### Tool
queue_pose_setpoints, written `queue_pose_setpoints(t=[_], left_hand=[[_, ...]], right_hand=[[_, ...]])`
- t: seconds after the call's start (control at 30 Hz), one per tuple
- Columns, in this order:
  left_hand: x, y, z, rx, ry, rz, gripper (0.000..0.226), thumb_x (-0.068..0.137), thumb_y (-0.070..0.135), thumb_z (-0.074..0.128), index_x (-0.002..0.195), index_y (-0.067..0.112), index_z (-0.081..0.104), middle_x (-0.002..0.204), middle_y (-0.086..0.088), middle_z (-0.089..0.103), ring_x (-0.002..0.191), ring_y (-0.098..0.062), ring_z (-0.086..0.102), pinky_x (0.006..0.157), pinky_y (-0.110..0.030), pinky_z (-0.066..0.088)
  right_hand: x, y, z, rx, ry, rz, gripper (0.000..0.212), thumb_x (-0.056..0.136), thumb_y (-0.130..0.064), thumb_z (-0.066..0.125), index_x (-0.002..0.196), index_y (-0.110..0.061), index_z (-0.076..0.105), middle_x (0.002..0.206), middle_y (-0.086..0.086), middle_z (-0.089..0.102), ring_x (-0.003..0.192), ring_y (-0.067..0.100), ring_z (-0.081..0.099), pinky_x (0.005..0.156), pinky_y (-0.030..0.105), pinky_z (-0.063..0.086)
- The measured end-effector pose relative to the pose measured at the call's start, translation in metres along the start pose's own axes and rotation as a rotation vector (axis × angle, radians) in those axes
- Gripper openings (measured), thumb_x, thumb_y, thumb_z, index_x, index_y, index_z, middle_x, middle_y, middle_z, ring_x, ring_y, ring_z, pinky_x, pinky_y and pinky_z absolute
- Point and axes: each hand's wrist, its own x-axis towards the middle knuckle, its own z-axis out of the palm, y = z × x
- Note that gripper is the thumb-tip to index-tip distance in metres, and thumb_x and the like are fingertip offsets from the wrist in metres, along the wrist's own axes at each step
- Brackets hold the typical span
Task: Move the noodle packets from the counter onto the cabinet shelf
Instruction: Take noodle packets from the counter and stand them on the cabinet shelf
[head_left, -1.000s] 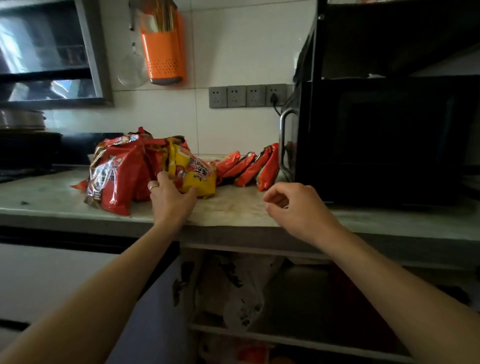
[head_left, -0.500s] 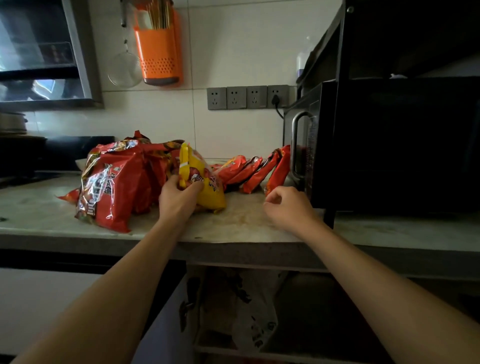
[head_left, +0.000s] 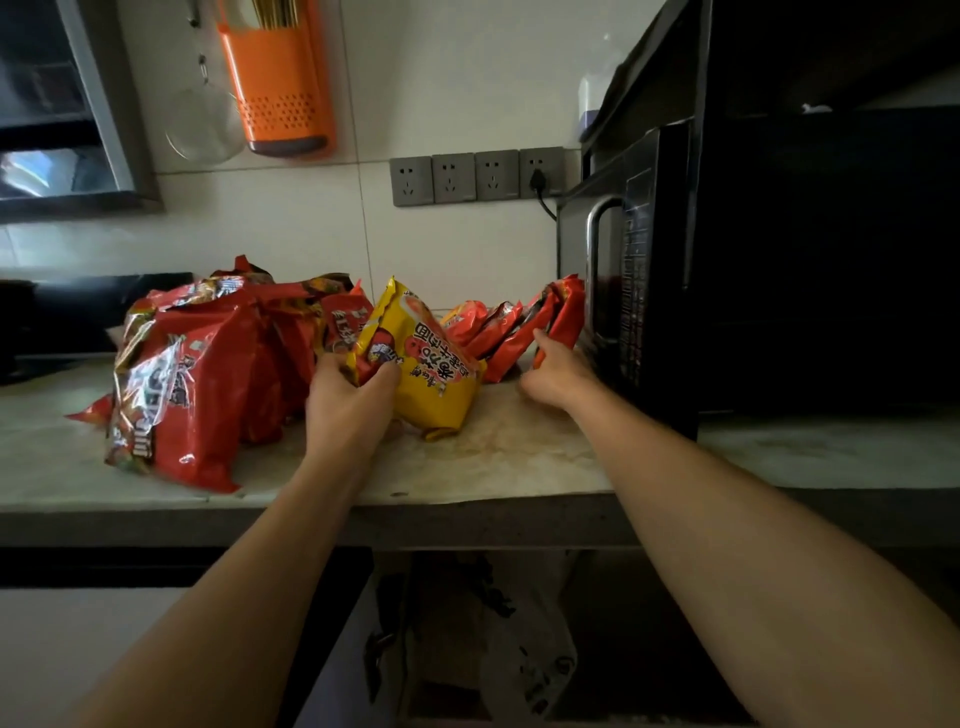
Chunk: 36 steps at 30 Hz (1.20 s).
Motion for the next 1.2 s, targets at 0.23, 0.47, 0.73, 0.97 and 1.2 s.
queue_pose_setpoints(t=[0.23,0.47,0.73,0.97,1.2], left_hand=[[0.008,0.005,-0.006,0.021,0.03,-0.004,0.037,0.081,0.029,0.065,0.114,0.023,0.052,0.098,0.005,0.062,0.088,-0.015,0.064,0.076,-0.037,0.057],[-0.004,0.005,-0.009,-0.074,0.145,-0.036,0.038,0.085,0.029,0.058,0.122,0.026,0.05,0.096,0.009,0.057,0.087,-0.014,0.06,0.078,-0.033,0.049],[-0.036,0.018,-0.016,-0.047,0.109,-0.056,0.043,0.092,0.029,0.057,0.131,0.022,0.04,0.102,0.003,0.055,0.078,-0.008,0.052,0.066,-0.028,0.043],[-0.038,0.033,-0.012,0.131,0.047,0.118,0.078,0.073,0.046,0.08,0.136,0.021,0.041,0.113,0.003,0.054,0.098,-0.013,0.054,0.079,-0.027,0.047],[-0.031,0.022,-0.012,0.083,0.081,0.119,0.093,0.067,0.041,0.086,0.142,0.018,0.036,0.114,0.006,0.055,0.103,-0.013,0.057,0.086,-0.028,0.05]], right_hand=[[-0.001,-0.005,0.005,0.029,0.206,-0.039,0.046,0.076,-0.029,0.066,0.121,-0.023,0.064,0.126,0.015,0.058,0.116,0.034,0.056,0.095,0.032,0.047],[-0.08,-0.013,0.011,-0.142,0.393,-0.181,0.032,0.086,-0.032,0.066,0.114,-0.02,0.055,0.115,0.007,0.046,0.088,0.025,0.059,0.07,0.036,0.053],[-0.103,-0.013,-0.016,0.121,0.357,0.06,0.102,0.067,-0.056,0.08,0.142,-0.014,0.027,0.14,0.01,0.044,0.117,0.032,0.058,0.083,0.042,0.053],[-0.075,-0.042,-0.031,0.268,0.314,0.161,0.105,0.071,-0.051,0.08,0.149,-0.011,0.023,0.139,0.013,0.052,0.121,0.035,0.056,0.087,0.044,0.05],[-0.078,-0.034,-0.031,0.217,0.279,0.159,0.054,0.087,-0.028,0.069,0.132,-0.011,0.046,0.121,0.011,0.061,0.1,0.029,0.064,0.065,0.032,0.043]])
